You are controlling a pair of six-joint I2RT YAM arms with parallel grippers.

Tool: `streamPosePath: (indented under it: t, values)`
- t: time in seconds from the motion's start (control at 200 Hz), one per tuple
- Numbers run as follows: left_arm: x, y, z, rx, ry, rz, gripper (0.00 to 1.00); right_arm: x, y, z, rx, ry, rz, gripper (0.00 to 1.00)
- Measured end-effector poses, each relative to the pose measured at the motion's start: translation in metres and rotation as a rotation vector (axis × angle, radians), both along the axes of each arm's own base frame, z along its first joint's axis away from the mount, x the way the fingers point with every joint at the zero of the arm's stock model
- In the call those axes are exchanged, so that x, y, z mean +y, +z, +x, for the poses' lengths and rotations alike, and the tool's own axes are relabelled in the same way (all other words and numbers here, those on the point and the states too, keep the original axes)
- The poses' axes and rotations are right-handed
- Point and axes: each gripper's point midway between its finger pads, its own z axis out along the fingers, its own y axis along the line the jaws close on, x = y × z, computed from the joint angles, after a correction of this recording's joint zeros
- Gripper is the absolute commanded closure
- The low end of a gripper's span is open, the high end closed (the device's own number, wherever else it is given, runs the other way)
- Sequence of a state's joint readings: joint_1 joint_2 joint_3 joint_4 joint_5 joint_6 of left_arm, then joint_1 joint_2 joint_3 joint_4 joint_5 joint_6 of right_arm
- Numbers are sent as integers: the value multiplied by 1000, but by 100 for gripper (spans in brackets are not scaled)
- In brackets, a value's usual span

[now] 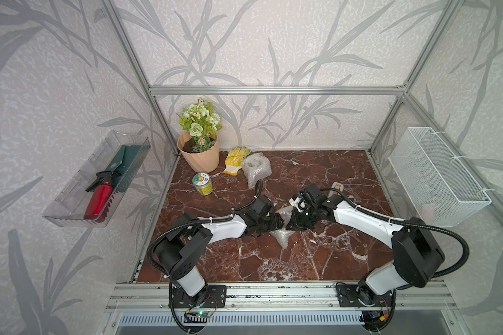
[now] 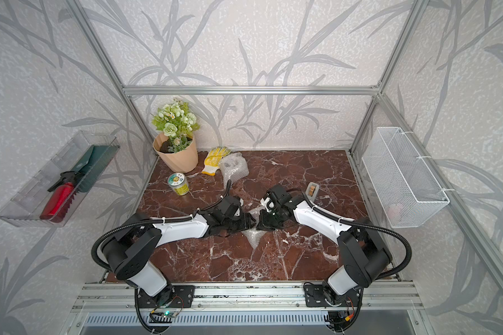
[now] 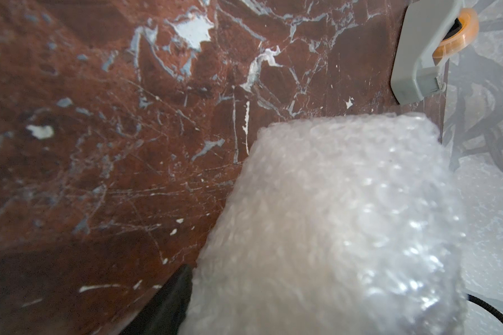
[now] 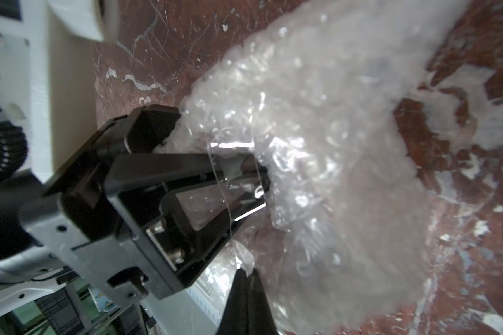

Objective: Wrap mugs in bubble wrap
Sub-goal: Stick the tape on the bubble wrap.

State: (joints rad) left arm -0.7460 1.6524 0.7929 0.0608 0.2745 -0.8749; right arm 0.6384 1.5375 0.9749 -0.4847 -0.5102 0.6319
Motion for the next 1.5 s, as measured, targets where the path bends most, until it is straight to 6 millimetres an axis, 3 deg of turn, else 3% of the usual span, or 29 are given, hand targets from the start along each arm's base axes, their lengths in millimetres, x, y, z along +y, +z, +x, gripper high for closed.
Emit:
streamPosePath:
  t: [0.185, 0.585, 0.77, 1.02, 1.14, 1.295, 1.5]
  values:
    - [-1, 0, 0, 1, -1, -3, 34, -2, 0, 0, -116, 31, -10, 97]
    - [-2, 0, 0, 9, 6, -14, 34, -6, 11, 6, -263, 53, -25, 69]
    - [-4, 0, 0, 9, 4, -19, 34, -8, 14, 10, -289, 39, -41, 61]
    - [-4, 0, 0, 9, 4, -19, 34, -12, 20, 14, -318, 22, -56, 57]
    - [-4, 0, 0, 9, 3, -19, 34, -20, 27, 17, -353, -6, -82, 58]
    - [-4, 0, 0, 9, 3, -19, 34, -22, 37, 20, -385, -23, -70, 84]
    - [-4, -1, 0, 10, 3, -19, 34, -6, 33, 20, -335, 14, -17, 94]
